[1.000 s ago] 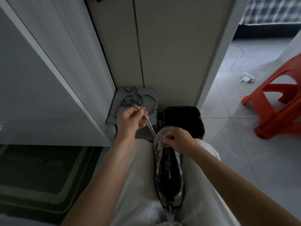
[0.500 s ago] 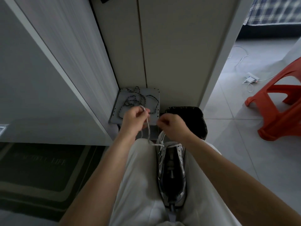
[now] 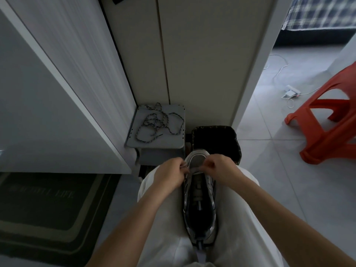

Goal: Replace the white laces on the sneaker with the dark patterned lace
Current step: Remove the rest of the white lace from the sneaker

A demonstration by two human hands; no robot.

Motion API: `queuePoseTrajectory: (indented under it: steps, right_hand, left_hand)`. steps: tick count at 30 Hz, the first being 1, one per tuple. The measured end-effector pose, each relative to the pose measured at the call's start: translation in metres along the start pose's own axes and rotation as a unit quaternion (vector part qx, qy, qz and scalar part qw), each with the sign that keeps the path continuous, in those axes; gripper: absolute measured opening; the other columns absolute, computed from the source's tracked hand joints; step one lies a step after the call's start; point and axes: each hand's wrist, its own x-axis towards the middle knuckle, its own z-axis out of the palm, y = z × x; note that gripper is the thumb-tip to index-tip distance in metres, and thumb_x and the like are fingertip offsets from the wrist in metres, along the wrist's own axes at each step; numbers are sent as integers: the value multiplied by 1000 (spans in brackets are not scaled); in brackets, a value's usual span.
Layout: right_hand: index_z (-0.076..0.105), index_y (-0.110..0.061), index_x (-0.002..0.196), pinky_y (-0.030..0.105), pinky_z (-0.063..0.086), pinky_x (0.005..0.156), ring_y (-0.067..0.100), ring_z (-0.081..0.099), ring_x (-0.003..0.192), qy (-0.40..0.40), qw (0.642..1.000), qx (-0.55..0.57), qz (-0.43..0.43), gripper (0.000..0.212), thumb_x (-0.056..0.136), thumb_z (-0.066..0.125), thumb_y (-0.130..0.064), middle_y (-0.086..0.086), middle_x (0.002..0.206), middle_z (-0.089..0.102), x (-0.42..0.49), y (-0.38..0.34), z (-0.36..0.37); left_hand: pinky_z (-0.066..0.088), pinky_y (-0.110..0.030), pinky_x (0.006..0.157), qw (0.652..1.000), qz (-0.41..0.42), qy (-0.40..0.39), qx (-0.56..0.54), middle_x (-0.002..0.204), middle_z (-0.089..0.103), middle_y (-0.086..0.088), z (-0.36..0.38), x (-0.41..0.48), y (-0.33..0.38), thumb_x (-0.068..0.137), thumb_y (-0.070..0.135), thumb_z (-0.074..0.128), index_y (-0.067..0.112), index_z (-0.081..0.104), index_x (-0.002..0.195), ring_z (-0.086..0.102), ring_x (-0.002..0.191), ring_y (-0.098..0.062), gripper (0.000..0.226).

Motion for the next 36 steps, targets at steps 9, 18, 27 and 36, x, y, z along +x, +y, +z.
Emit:
queuePoseTrajectory:
  steps: [9,18,27,36]
  right_hand:
    - [52,-27,86,34,36,86,18,56,87,4,991,-122,-58,17,90,51,-43,-10,81,59,-13,1,4]
    - [66,-29,90,32,33,91,12,57,93,27,984,-146,-94,11,86,56,-29,-11,93,63,-9,-14,5]
    - [67,-27,93,32,34,83,14,51,104,26,988,-103,-110,14,86,56,-33,-10,104,60,1,-33,12]
    - [64,-12,83,28,43,64,20,59,84,37,995,-51,-81,17,90,55,-25,-3,87,58,10,-36,27]
  left_hand:
    - [39,-24,53,965,-98,171,-176,77,65,-3,-45,23,-37,97,29,48,10,60,89,61,71,-16,24]
    - [43,-22,56,933,-116,227,-254,67,62,3,-63,20,-41,97,22,48,27,56,72,59,63,-6,26]
    - [44,-20,55,890,-119,252,-360,81,67,-1,-63,27,-19,99,21,43,19,57,82,60,61,-1,21]
    - [46,-19,54,896,-131,206,-370,94,70,-8,-56,29,-15,100,23,42,5,60,102,63,61,-1,25]
